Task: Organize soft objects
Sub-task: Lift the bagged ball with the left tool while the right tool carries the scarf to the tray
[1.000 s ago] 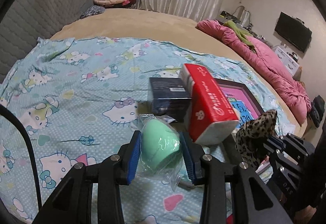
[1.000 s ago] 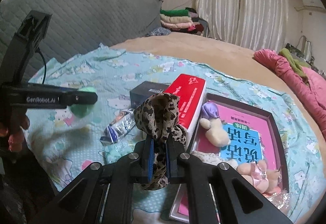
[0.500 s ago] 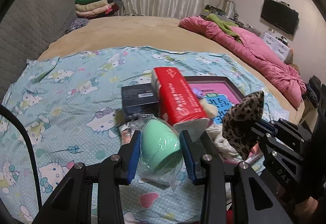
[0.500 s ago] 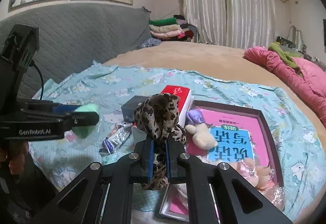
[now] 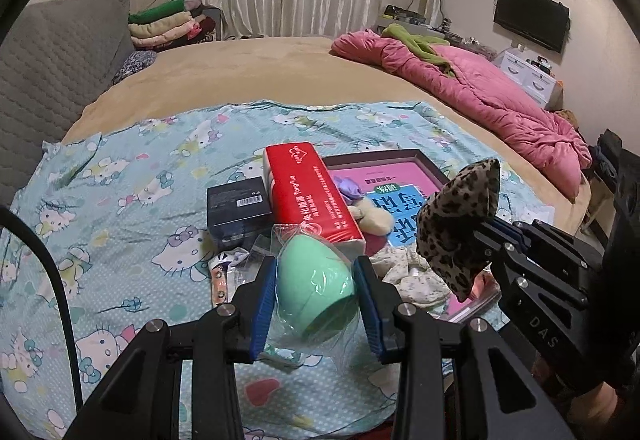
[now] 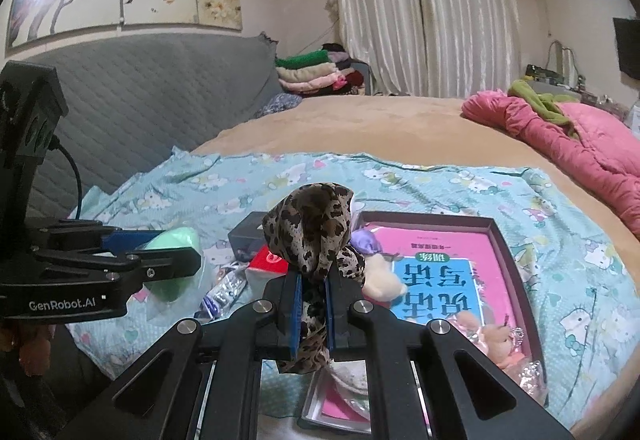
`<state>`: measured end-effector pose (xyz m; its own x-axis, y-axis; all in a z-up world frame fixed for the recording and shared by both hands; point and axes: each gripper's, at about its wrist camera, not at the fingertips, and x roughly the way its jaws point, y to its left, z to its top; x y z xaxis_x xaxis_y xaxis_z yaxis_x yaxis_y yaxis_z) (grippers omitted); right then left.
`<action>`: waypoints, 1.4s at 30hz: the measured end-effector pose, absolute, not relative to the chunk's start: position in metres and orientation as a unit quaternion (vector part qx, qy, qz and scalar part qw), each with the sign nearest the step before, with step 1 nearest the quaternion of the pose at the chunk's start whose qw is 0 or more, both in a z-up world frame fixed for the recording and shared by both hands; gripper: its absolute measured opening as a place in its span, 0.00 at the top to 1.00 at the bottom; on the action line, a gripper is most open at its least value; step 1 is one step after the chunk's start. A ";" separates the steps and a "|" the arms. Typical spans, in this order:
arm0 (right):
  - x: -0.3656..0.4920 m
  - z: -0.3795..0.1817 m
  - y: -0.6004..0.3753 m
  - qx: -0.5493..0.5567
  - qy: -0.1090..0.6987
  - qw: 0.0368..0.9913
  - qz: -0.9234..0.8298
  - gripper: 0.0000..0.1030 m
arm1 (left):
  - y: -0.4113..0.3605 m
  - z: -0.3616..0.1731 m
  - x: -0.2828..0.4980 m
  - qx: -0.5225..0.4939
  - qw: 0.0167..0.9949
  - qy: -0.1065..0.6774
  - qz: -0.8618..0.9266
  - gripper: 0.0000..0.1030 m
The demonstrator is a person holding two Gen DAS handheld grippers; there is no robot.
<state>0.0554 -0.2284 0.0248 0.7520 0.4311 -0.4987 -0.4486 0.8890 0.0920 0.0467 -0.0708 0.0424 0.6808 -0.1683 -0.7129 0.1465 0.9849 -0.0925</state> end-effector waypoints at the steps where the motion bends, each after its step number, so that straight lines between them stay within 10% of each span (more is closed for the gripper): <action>1: 0.055 0.026 -0.230 -0.015 0.261 0.937 0.233 0.91 | -0.073 0.044 0.047 -0.012 0.917 0.390 -0.086 0.62; 42: 0.062 0.049 -0.339 0.091 0.223 0.964 0.112 0.91 | -0.178 0.049 0.094 0.037 0.899 0.401 -0.174 0.62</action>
<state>0.0619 -0.3391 0.0486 0.8757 0.2575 -0.4086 -0.1761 0.9580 0.2263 0.0935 -0.1778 0.0493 0.6185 -0.2826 -0.7332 0.3415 0.9370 -0.0731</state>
